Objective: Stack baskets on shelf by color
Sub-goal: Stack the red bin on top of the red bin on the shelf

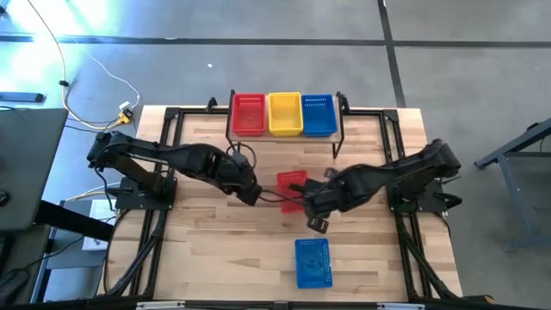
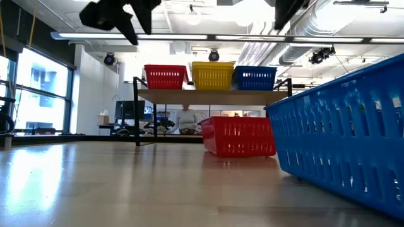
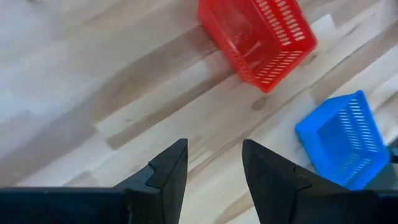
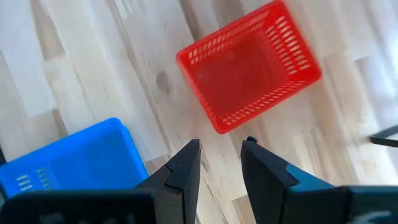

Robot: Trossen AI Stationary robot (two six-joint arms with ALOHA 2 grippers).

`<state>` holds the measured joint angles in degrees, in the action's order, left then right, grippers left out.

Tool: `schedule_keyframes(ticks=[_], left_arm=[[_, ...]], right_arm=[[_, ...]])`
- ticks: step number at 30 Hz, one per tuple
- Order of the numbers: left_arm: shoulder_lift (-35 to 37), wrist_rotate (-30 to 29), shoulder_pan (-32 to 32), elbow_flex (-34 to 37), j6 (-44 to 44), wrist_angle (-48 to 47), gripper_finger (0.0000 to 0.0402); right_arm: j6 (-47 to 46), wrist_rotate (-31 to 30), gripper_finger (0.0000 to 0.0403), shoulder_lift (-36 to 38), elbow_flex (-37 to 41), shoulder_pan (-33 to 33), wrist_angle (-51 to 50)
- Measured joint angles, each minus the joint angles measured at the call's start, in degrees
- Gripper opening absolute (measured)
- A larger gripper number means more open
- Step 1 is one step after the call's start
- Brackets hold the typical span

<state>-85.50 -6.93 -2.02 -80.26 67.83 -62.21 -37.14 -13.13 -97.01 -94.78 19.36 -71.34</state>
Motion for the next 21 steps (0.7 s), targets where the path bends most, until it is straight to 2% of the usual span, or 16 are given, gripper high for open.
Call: schedule_keyframes(ticks=[5,11,15,21], left_arm=[[0.0,1.2,0.0,5.5,3.2,11.0,0.0142],[-0.6,-3.1,1.1,9.3,5.5,21.7,0.0142],[-2.7,-4.4,2.3,10.1,4.6,23.4,0.0142],[-8.4,-3.9,4.0,10.2,3.7,26.5,0.0142]], right_arm=[[-1.7,-3.9,0.0103,5.4,0.0,1.0,-0.9],[-4.3,-9.4,0.0103,10.9,0.0,0.9,-0.9],[-5.5,-11.9,0.0103,13.0,0.0,1.0,-0.9],[-6.4,-12.2,0.0103,13.9,0.0,0.9,-1.3]])
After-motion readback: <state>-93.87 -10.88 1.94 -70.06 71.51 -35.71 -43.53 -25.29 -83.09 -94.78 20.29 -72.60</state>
